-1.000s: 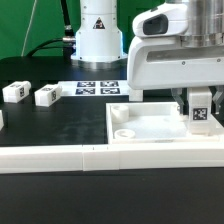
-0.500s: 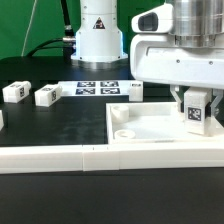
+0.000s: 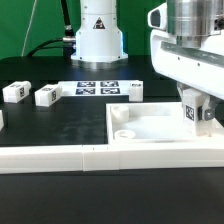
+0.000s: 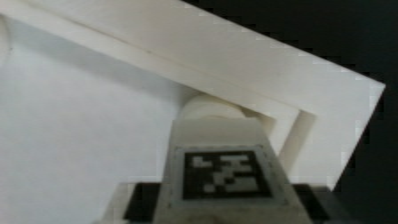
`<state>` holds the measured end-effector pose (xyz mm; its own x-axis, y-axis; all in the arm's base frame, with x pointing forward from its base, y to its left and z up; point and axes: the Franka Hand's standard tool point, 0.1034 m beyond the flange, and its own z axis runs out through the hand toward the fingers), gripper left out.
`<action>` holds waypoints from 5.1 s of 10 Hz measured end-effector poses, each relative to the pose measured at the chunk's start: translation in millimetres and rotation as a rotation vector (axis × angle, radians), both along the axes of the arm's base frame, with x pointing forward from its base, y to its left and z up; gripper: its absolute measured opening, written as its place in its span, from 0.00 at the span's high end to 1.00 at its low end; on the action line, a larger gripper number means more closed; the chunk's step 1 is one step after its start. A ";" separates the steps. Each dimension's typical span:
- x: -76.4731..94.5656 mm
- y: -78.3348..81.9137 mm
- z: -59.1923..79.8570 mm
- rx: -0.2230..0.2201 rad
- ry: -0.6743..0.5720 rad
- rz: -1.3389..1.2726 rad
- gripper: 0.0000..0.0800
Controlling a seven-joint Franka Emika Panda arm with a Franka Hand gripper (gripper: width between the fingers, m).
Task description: Assemble one leg
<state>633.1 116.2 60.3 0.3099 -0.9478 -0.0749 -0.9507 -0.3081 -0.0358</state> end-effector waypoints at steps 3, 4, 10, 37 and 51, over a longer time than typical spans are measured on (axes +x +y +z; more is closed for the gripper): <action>-0.3 0.9 -0.4 0.000 0.000 0.011 0.44; 0.0 2.3 0.1 0.001 -0.006 0.069 0.27; 2.0 0.4 1.9 -0.015 -0.037 0.720 0.19; 3.4 -0.6 -0.4 0.026 0.011 -0.259 0.64; 4.1 6.1 2.7 0.047 0.016 0.484 0.19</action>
Offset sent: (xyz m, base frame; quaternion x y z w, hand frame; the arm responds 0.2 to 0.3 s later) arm 0.0001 0.0065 0.0040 -0.0067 -0.0083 -0.1070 0.9942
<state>637.2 122.3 62.9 0.7126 -0.6907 -0.1226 -0.6993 -0.7133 -0.0464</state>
